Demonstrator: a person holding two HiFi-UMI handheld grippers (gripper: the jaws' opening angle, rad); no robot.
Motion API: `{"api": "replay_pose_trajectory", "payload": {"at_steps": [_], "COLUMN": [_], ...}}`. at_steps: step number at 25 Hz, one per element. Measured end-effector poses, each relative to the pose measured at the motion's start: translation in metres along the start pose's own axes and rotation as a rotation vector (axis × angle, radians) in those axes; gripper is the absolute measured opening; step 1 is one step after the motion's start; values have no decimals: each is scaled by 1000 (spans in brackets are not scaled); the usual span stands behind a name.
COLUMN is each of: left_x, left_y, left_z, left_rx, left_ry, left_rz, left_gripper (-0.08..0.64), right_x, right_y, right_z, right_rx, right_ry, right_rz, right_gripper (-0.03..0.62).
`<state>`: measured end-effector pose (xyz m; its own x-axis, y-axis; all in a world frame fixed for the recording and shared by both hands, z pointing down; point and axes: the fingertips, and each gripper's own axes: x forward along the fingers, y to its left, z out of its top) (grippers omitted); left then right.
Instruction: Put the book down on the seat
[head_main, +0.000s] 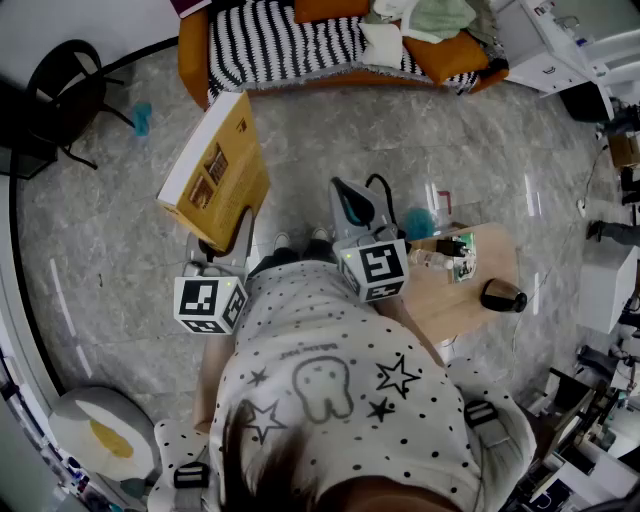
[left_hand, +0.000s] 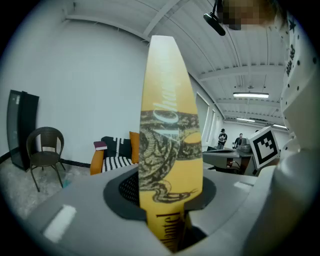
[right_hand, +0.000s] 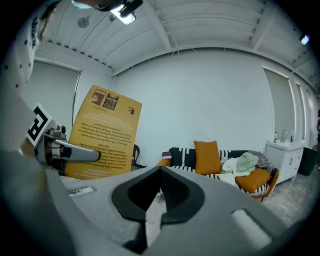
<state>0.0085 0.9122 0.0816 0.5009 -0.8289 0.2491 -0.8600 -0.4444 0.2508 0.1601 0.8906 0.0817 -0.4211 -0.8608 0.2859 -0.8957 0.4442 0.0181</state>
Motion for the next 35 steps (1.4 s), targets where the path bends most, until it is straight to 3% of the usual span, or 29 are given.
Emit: {"api": "replay_pose_trajectory", "payload": {"at_steps": [21,35], "left_x": [-16,-18], "left_y": [1,11], "left_z": [0,-8], "left_rx": [14,-48], "left_ry": [-21,11], "left_rz": [-15,-30], "left_gripper": [147,147], "right_x": [-8,-7], "right_y": [15,19], "right_z": [-3,-14], "right_rx": [11,46], "right_ry": [-6,19], "right_rz": [-1,-19], "right_gripper": [-3,-3]}}
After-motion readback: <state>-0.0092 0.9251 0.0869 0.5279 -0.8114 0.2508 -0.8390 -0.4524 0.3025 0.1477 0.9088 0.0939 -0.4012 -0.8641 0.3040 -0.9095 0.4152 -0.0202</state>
